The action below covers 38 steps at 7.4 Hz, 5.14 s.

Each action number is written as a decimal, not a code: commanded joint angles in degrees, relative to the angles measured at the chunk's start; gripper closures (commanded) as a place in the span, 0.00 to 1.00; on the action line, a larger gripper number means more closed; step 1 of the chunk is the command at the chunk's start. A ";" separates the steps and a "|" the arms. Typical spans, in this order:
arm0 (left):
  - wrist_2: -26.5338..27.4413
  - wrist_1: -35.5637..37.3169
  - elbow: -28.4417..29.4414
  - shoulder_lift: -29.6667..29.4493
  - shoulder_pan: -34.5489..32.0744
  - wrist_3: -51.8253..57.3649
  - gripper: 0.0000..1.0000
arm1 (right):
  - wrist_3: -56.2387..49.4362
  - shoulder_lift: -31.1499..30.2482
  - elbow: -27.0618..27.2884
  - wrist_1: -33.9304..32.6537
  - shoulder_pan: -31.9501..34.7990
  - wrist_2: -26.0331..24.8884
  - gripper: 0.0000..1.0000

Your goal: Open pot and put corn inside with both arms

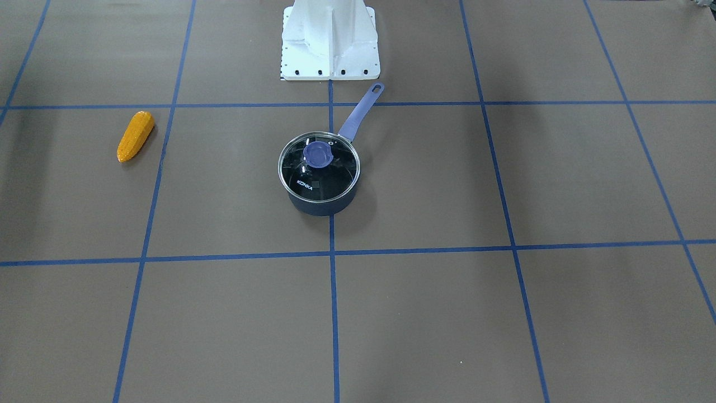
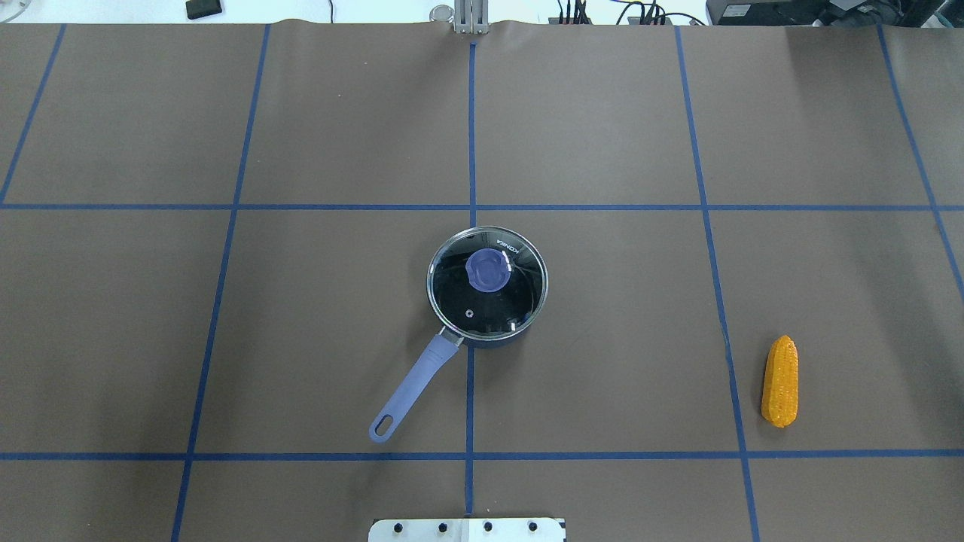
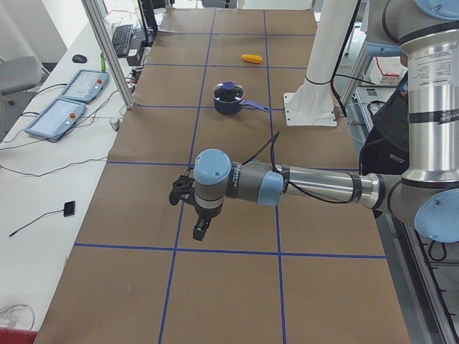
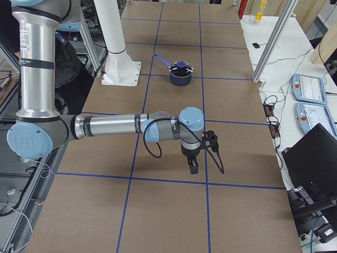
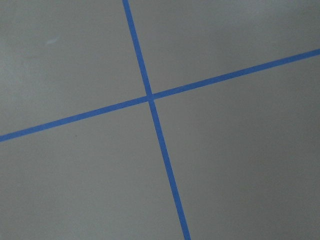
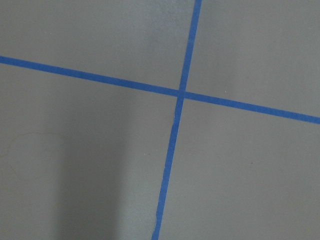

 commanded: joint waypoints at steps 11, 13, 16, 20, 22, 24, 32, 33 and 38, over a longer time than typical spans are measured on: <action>8.69 -12.91 -2.34 -24.20 32.22 -49.75 0.01 | 22.33 5.08 0.09 12.09 -7.79 1.92 0.00; 17.76 -0.41 -2.25 -34.55 41.82 -56.29 0.01 | 22.33 5.08 0.00 12.09 -8.06 1.92 0.00; 25.26 8.02 5.61 -51.60 53.17 -72.78 0.01 | 22.33 5.08 -0.08 12.18 -8.06 1.92 0.00; 29.40 11.77 15.59 -62.37 58.99 -91.70 0.02 | 22.33 4.99 -0.17 12.09 -8.15 1.83 0.00; 29.66 14.87 15.59 -63.44 61.10 -94.01 0.02 | 22.33 4.99 -0.26 12.09 -8.15 1.83 0.00; 32.28 14.88 15.86 -62.91 63.82 -94.20 0.02 | 22.33 4.99 -0.26 12.09 -8.15 1.83 0.00; 34.41 15.05 15.95 -62.82 64.19 -93.50 0.25 | 22.33 5.08 -0.26 12.18 -8.32 1.83 0.00; 34.41 15.05 15.86 -62.82 64.19 -93.50 0.25 | 22.33 5.08 -0.26 12.09 -8.32 1.83 0.00; 34.41 17.76 13.76 -62.82 63.31 -90.60 0.77 | 22.33 5.08 -0.26 12.18 -8.32 1.83 0.00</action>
